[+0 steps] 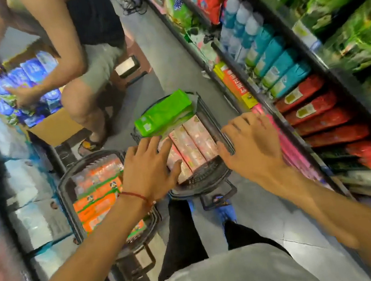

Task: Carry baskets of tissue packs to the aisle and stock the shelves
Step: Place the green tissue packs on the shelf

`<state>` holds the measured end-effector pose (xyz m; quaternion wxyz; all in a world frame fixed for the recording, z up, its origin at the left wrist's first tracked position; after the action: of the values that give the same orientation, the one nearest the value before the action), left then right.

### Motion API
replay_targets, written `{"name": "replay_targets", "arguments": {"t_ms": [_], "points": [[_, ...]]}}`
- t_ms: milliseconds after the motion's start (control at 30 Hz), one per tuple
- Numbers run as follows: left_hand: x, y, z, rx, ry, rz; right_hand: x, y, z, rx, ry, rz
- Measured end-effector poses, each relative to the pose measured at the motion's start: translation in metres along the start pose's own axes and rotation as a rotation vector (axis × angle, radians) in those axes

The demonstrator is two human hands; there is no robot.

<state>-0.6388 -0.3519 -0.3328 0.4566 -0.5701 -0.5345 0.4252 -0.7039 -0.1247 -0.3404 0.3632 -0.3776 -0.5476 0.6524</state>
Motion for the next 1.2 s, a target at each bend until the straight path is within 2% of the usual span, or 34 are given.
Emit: {"name": "replay_targets", "arguments": {"t_ms": [200, 300, 367, 500, 733, 900, 1100, 1200], "points": [[-0.038, 0.04, 0.096, -0.029, 0.169, -0.035, -0.008, 0.057, 0.033, -0.103, 0.225, -0.083], [-0.054, 0.074, 0.139, -0.049, 0.259, -0.004, -0.01, 0.096, 0.046, -0.104, 0.332, -0.083], [-0.064, 0.102, 0.161, -0.08, 0.285, 0.01, -0.01, 0.123, 0.052, -0.109, 0.382, -0.067], [-0.081, 0.161, 0.192, -0.133, 0.298, 0.008, -0.009, 0.175, 0.063, -0.243, 0.455, -0.102], [-0.109, 0.259, 0.242, -0.116, 0.191, -0.022, -0.003, 0.263, 0.068, -0.139, 0.442, 0.036], [-0.119, 0.315, 0.274, -0.168, -0.005, -0.079, -0.002, 0.307, 0.067, -0.114, 0.43, 0.104], [-0.126, 0.336, 0.289, -0.137, -0.159, -0.199, 0.003, 0.329, 0.058, -0.209, 0.48, 0.199], [-0.13, 0.335, 0.292, -0.128, -0.164, -0.214, 0.005, 0.325, 0.056, -0.206, 0.489, 0.218]]}}
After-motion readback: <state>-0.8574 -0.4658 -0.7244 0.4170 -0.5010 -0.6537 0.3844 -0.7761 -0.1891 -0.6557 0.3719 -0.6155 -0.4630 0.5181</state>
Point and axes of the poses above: each hand's wrist, its own z-axis towards the middle knuckle, its own y-axis out of the palm, x = y × z, the point moved 4 cm from there along z, towards the middle knuckle, and after that the axes turned 3 degrees about x, right-handed, at the moved point
